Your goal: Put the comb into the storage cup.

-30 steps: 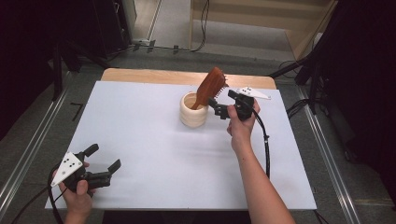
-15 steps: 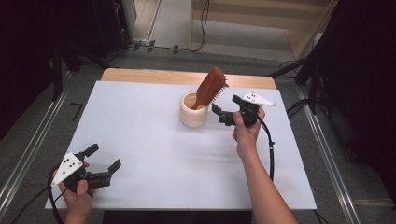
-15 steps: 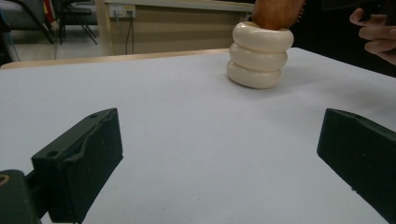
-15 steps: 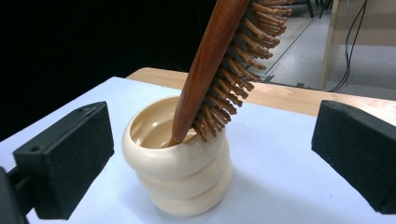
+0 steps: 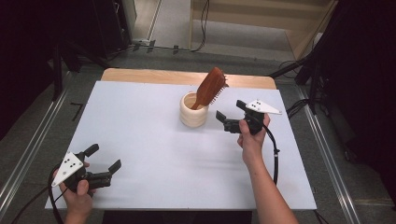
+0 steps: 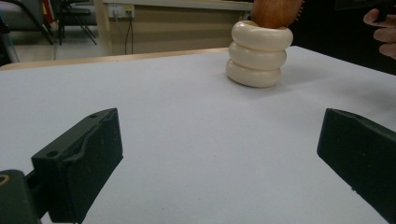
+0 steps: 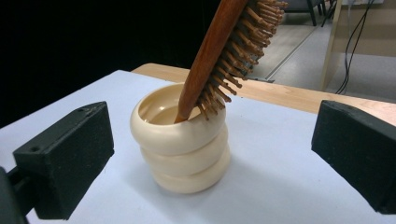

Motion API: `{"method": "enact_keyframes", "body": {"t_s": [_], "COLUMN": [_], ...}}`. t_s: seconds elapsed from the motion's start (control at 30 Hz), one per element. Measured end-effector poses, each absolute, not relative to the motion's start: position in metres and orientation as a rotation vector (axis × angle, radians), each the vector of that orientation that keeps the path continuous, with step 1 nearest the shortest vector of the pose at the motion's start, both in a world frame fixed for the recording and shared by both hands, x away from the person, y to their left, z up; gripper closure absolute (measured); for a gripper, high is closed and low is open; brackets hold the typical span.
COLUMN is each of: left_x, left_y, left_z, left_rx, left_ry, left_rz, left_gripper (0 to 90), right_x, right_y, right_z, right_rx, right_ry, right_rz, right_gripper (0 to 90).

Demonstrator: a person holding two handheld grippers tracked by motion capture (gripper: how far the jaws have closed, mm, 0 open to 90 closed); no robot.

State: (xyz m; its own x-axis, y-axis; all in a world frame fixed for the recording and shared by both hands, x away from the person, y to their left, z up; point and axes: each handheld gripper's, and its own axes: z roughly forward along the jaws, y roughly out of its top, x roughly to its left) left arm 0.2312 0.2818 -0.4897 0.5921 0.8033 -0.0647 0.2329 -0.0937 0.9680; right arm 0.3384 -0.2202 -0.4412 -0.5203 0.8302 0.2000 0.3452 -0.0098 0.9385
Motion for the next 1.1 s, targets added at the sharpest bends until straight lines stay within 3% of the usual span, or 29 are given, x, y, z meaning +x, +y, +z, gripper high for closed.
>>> {"method": "enact_keyframes", "body": {"t_s": [1.1], "left_x": [0.231], "left_y": [0.280], "left_z": [-0.490], "left_rx": [1.651], "left_ry": [0.865], "left_rz": [0.608], "left_gripper": [0.6], "right_x": [0.286], "right_y": [-0.270], "right_z": [-0.460], "right_rx": [1.189], "right_ry": [1.818], "right_rz": [1.519], "right_gripper": [0.0]}}
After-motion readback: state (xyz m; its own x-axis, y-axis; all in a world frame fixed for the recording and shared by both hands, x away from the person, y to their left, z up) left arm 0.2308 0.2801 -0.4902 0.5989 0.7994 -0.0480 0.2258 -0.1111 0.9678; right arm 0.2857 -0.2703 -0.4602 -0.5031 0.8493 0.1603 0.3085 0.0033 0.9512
